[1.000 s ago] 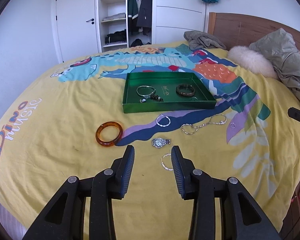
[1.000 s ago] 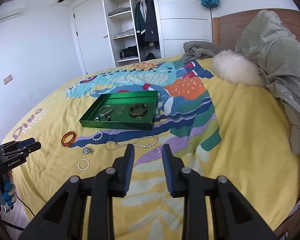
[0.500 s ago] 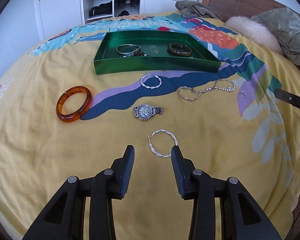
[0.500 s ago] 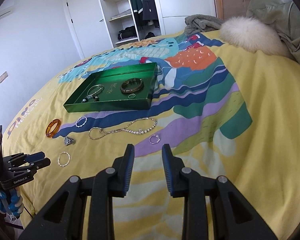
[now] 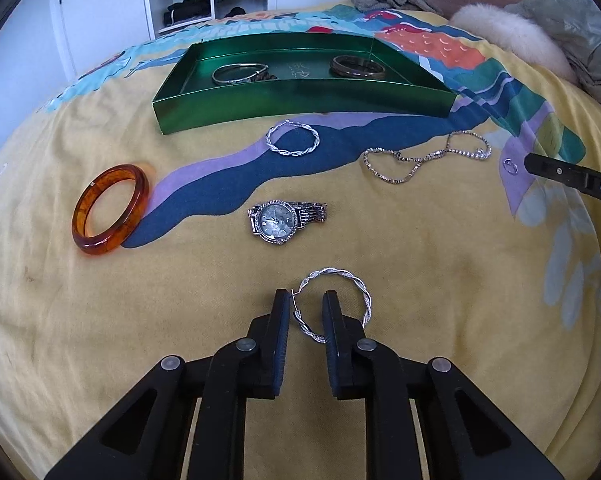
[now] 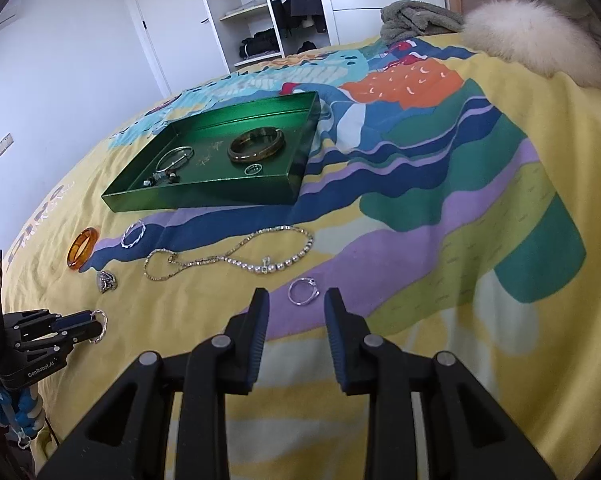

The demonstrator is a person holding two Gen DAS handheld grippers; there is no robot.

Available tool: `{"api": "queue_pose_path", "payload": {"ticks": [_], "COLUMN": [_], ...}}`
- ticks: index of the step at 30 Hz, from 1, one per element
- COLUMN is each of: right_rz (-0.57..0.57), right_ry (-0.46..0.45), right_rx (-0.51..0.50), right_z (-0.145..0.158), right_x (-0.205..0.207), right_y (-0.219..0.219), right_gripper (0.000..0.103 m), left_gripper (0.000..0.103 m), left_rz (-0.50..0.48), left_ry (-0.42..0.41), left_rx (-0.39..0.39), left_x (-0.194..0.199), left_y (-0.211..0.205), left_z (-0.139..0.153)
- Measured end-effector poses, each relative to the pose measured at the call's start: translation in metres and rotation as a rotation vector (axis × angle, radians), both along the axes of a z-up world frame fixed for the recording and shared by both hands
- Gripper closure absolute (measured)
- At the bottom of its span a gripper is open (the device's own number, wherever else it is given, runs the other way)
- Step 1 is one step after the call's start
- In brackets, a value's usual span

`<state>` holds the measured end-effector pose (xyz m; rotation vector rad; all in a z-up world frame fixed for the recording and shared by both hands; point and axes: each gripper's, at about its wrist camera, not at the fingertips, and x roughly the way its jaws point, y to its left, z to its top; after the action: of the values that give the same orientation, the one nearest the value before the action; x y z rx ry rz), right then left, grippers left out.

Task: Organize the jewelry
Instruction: 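Grasp the twisted silver hoop with the left tool while the right tool grasps a silver ring, then carry the twisted hoop and silver ring over the green tray and lower them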

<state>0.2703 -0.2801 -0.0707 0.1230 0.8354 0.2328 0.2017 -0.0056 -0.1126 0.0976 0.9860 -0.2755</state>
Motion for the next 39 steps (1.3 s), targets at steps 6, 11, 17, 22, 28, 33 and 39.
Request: {"api": "queue_pose_path", "payload": {"ticks": [6,11,17,22,28,33,39], "right_rz": [0.035,0.040,0.034,0.038,0.040,0.040,0.038], "right_ry": [0.009,0.024,0.050,0.052,0.040,0.021,-0.011], "right_rx": [-0.022,-0.054,-0.082,-0.102,-0.096,-0.087,-0.071], "right_z": [-0.010,-0.018,-0.029,-0.030,-0.021,-0.008,0.012], "right_x": [0.014,0.025,0.030,0.030,0.016,-0.005,-0.032], "right_y": [0.006,0.010,0.012,0.013,0.013,0.015,0.017], "right_gripper": [0.076,0.076,0.077,0.084,0.084,0.084,0.084], "left_gripper": [0.090,0.092,0.097,0.098,0.098,0.098,0.098], "left_rz": [-0.012,-0.018,-0.030,-0.027,-0.016,-0.006,-0.004], "left_ry": [-0.012,-0.021,-0.034,-0.044,-0.059,-0.078,-0.108], "left_rx": [0.005,0.000,-0.003,0.001,0.013,0.030,0.042], "left_x": [0.001,0.001,0.000,-0.002,-0.008,-0.017,-0.033], "left_y": [-0.002,-0.002,-0.003,-0.005,-0.004,-0.004,-0.005], "left_z": [-0.002,-0.003,-0.003,-0.001,0.006,0.016,0.030]}}
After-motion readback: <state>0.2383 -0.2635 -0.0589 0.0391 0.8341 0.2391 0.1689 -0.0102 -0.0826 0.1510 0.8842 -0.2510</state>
